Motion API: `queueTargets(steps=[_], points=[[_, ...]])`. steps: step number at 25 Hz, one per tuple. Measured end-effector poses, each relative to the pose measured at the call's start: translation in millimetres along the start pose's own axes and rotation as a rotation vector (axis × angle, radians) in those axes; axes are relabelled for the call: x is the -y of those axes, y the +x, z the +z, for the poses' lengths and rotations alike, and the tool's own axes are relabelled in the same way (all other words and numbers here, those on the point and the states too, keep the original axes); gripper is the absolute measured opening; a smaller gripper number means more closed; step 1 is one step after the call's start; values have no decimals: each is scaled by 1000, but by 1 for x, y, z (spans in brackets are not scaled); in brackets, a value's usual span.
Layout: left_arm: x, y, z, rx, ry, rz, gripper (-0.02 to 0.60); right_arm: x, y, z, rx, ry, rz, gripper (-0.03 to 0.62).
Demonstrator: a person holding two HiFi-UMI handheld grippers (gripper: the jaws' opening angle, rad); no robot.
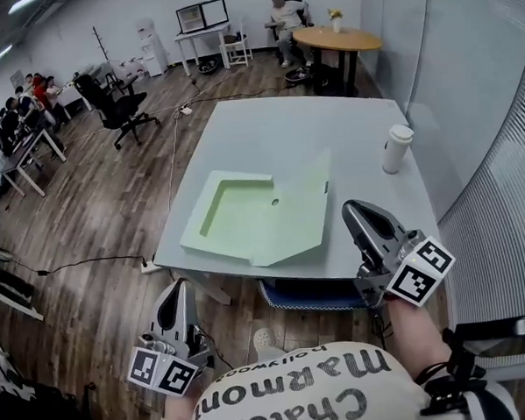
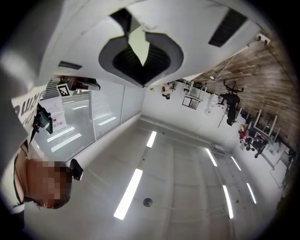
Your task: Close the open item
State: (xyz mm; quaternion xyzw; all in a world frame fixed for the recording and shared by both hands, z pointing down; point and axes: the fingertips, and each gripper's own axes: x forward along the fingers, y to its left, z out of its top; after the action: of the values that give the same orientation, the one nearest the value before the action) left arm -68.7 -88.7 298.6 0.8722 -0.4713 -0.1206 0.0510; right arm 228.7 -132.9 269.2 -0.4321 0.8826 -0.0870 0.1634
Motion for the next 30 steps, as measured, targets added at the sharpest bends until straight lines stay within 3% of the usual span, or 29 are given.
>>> queueTargets(steps=[6, 9, 13, 19, 24, 30], points=[[-54, 68, 11, -36, 2, -106, -5, 33, 38, 9, 48, -17, -151, -3], [-74, 97, 14, -43, -5, -152, -5, 55, 44, 11, 50, -15, -274, -3], [-92, 131, 15, -60, -29, -203, -5, 103, 36, 0, -13, 73, -495, -3], [-126, 164, 4, -123, -47, -249, -5, 168, 21, -49, -120, 235, -684, -3], [-157, 184, -1, -149, -74, -252, -5, 179, 27, -95, -197, 449, -678, -4], [-183, 202, -13, -169, -130, -265, -5, 163, 61, -94, -141, 531, -635, -4]])
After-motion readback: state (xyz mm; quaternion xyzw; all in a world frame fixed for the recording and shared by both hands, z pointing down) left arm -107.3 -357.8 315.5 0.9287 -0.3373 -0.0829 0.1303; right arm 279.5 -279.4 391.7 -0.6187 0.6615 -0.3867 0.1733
